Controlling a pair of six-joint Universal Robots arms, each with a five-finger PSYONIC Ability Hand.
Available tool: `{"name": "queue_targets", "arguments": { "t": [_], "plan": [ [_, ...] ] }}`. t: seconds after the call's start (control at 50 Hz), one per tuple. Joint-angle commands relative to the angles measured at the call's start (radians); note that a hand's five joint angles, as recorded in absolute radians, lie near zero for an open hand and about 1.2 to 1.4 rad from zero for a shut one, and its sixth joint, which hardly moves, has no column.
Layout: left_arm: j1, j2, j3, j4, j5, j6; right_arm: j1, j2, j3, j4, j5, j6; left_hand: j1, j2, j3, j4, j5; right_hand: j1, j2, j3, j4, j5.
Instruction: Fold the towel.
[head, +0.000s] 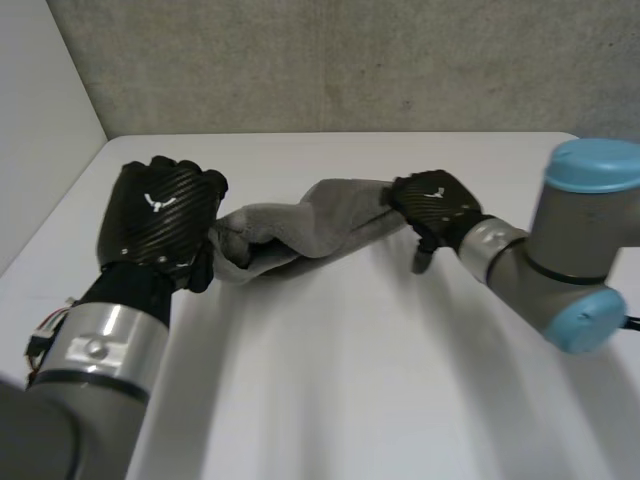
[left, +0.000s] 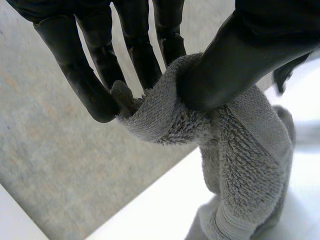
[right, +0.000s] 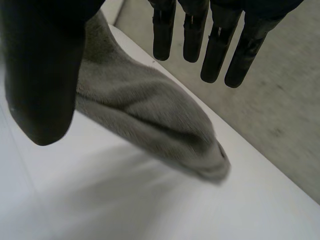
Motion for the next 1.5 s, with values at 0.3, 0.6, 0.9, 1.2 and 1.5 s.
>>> {"name": "queue_targets", "arguments": {
  "t": [0.3,0.6,0.9,1.2,1.5],
  "plan": [
    [0.030,0.351,-0.200,0.044,0.075,-0.021,0.175,0.478,-0.530,-0.094,0.019,0.062,-0.033,-0.084,-0.140,-0.112,-0.257,-0.067,-0.081,-0.093,-0.068,-0.017],
    [0.270,0.187,-0.096,0.193,0.224,-0.024,0.146,0.343,-0.548,-0.039,0.025,0.077,-0.033,-0.084,-0.140,-0.112,-0.257,1.045,1.030,1.019,1.044,1.095],
    [0.268,-0.029,0.110,0.273,0.234,-0.110,0.075,-0.182,0.072,-0.083,0.128,0.025,-0.033,-0.084,-0.140,-0.112,-0.257,1.045,1.030,1.019,1.044,1.095],
    [0.351,-0.088,-0.195,0.270,0.377,-0.122,0.020,-0.272,0.354,0.260,0.012,-0.173,-0.166,-0.218,-0.274,-0.246,-0.390,-0.177,-0.191,-0.203,-0.178,-0.127],
    [0.360,0.202,-0.212,0.049,0.452,-0.124,-0.117,-0.355,0.229,0.249,-0.054,-0.093,-1.104,-1.156,-1.212,-1.183,-1.328,-0.177,-0.191,-0.203,-0.178,-0.127]
  ]
}}
